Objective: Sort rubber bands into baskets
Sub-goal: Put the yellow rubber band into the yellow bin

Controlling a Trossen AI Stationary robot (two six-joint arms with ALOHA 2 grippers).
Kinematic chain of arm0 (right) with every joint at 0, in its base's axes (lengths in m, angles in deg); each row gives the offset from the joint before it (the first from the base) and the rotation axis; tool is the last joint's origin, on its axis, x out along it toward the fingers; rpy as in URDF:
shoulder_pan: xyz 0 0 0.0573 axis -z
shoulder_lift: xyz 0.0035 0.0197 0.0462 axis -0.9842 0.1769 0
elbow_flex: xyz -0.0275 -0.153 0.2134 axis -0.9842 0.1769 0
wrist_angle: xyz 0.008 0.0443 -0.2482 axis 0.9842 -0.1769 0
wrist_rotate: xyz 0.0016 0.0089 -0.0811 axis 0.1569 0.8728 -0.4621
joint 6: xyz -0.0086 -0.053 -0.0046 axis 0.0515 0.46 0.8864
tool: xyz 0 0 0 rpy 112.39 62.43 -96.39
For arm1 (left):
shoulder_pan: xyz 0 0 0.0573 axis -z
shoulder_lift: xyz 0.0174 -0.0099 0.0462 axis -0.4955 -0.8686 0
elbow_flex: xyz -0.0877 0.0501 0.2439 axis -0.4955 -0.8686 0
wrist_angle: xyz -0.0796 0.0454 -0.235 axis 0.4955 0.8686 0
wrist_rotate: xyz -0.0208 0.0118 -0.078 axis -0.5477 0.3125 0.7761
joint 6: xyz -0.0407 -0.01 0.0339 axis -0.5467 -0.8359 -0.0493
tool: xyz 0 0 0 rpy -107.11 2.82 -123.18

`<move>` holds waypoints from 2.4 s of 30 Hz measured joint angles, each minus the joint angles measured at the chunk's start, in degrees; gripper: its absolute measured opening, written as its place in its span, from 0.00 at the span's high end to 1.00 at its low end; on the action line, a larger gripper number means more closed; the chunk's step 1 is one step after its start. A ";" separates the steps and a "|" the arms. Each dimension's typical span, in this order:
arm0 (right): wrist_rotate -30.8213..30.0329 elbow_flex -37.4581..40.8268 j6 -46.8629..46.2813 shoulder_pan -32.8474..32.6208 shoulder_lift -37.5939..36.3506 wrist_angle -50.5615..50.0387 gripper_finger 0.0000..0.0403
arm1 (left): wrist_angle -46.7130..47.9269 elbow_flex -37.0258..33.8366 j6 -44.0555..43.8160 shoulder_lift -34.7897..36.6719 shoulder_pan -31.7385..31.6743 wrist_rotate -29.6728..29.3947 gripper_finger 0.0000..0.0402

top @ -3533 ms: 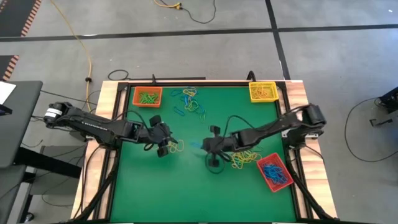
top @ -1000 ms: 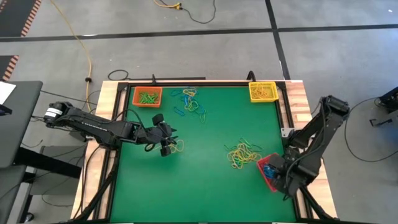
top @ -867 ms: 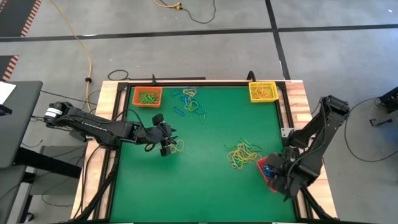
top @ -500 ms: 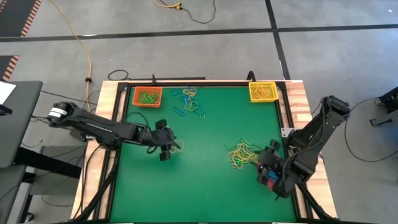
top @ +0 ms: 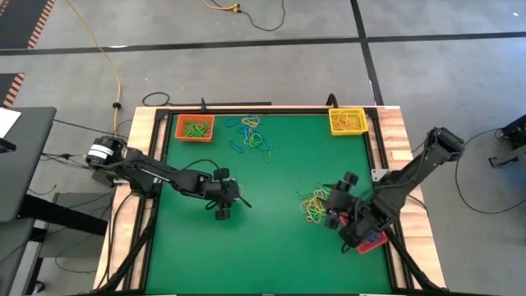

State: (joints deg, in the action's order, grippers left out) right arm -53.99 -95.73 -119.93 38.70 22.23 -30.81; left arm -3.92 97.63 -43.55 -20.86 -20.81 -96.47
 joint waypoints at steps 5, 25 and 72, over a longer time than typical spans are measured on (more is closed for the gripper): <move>0.07 3.01 0.00 1.64 0.00 2.50 0.42 | 1.20 0.00 -0.04 0.00 -1.37 2.74 0.68; 2.41 12.24 11.87 5.22 0.04 26.64 0.42 | 3.41 3.54 4.15 -3.30 -3.33 4.52 1.00; 31.87 11.54 58.18 26.65 27.30 95.10 0.55 | 9.60 23.80 13.66 -3.21 -3.22 8.69 1.00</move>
State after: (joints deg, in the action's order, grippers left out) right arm -22.12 -84.19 -61.75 65.35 49.53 64.30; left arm 5.69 121.44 -29.90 -24.07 -24.03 -87.78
